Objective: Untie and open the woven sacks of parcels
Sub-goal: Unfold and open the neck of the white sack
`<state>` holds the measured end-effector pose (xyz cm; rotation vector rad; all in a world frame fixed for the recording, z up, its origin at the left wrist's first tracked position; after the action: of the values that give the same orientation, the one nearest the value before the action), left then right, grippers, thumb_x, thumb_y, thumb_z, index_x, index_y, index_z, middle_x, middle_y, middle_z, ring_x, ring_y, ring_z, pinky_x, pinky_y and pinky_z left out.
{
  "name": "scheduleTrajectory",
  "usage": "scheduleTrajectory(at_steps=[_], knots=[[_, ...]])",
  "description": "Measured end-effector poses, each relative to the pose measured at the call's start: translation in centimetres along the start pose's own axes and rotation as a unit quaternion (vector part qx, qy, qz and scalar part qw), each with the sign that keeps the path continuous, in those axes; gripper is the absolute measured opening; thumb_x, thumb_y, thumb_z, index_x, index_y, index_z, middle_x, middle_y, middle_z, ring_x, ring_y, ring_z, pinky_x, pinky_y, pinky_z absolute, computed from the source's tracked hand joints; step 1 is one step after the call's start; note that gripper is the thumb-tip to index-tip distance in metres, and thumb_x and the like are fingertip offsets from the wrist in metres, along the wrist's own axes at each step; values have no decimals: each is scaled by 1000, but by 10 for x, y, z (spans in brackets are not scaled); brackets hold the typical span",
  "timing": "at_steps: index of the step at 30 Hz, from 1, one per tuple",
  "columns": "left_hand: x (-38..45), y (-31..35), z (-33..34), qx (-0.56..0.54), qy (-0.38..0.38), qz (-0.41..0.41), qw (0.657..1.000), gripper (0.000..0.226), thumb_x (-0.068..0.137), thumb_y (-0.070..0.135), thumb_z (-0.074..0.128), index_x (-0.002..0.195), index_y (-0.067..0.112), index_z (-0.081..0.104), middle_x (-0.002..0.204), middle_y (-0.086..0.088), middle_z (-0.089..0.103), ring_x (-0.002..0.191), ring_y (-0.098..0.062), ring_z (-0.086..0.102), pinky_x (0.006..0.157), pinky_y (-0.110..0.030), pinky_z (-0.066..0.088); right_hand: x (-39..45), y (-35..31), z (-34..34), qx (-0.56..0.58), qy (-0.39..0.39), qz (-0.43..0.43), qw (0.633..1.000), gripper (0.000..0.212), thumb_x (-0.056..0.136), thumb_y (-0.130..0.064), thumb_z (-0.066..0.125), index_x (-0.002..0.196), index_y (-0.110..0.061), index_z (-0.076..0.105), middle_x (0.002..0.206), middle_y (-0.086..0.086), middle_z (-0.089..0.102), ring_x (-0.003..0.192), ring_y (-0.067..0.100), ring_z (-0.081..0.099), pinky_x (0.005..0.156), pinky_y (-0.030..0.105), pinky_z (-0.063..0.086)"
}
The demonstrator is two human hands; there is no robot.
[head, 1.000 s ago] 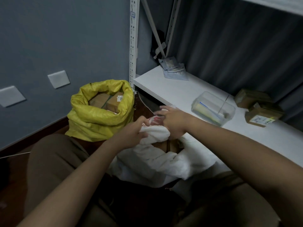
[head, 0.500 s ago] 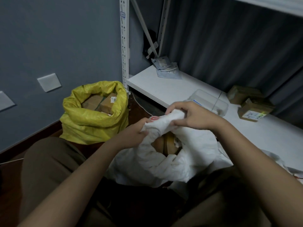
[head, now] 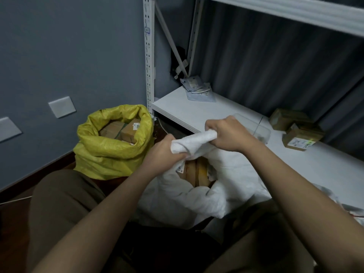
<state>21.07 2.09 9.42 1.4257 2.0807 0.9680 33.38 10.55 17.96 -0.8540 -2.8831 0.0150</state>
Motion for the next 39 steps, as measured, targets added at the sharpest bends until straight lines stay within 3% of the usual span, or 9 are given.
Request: scheduleTrajectory(at_steps=[6,11,18,22,25,30,34,36,39], knots=[[-2,-4,1,13,-19,66,998,41,74,39,72,101,20,47,92,2,59,82,-18,57,67,-37,46,-29,-8,35,162,-164,54,972,39,75,-56,71,76,-19,60,72,-4,57,68,11,53,59,22,39],[-22,14,0,-46,-29,157,986,56,68,56,60,113,26,53,104,10,59,94,-9,57,77,-36,51,-40,-12,23,292,-79,37,953,35,82,-37,72,71,-10,52,66,-2,47,60,4,40,56,17,33],[-27,23,3,-142,-66,110,982,56,70,34,81,115,29,49,102,16,57,93,0,55,78,-25,49,-34,-22,-10,247,20,-29,968,29,82,-16,72,105,-20,56,98,-8,60,88,6,49,76,13,36],[-25,23,-1,-175,-24,67,982,34,82,40,69,106,27,50,96,13,56,86,-4,54,69,-21,45,-34,-34,-11,128,65,-73,987,22,85,-23,62,106,-19,55,99,-8,58,90,12,45,81,25,31],[-19,13,-4,-204,-25,37,978,32,78,45,69,98,26,53,93,10,57,84,-7,55,67,-15,44,-37,-38,1,176,15,-77,981,24,83,-40,58,99,-22,53,89,-12,56,81,8,46,75,25,37],[-24,16,-5,70,-35,66,995,59,77,61,61,120,23,46,106,3,57,93,-17,55,71,-30,44,-30,-21,39,386,-90,52,916,24,93,-27,59,83,-5,61,68,-8,58,65,0,49,66,20,37],[-48,53,8,271,78,241,928,72,75,72,42,116,14,52,102,-2,58,89,-21,59,63,-34,52,-32,-12,75,522,-199,198,806,26,95,-26,56,90,-5,69,86,11,71,86,18,64,85,34,46],[-40,41,5,129,44,193,972,40,88,50,51,108,15,53,89,2,58,82,-19,59,62,-28,47,-26,-17,61,494,-150,141,845,22,95,-30,56,87,-12,63,80,3,63,76,13,57,75,30,43],[-17,-1,-1,-112,-30,49,992,19,86,28,66,86,18,50,73,6,52,67,-12,51,55,-17,36,-27,-29,36,236,-62,-30,969,22,94,-44,52,103,-24,53,93,-7,60,82,7,53,73,29,42]])
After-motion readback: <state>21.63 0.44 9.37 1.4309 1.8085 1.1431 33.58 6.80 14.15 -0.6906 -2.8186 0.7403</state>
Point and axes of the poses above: each hand's wrist, its own x-axis towards the middle knuckle, its own z-axis out of the palm, y = z × x, the point moved 9 cm from there along x, towards the middle knuckle
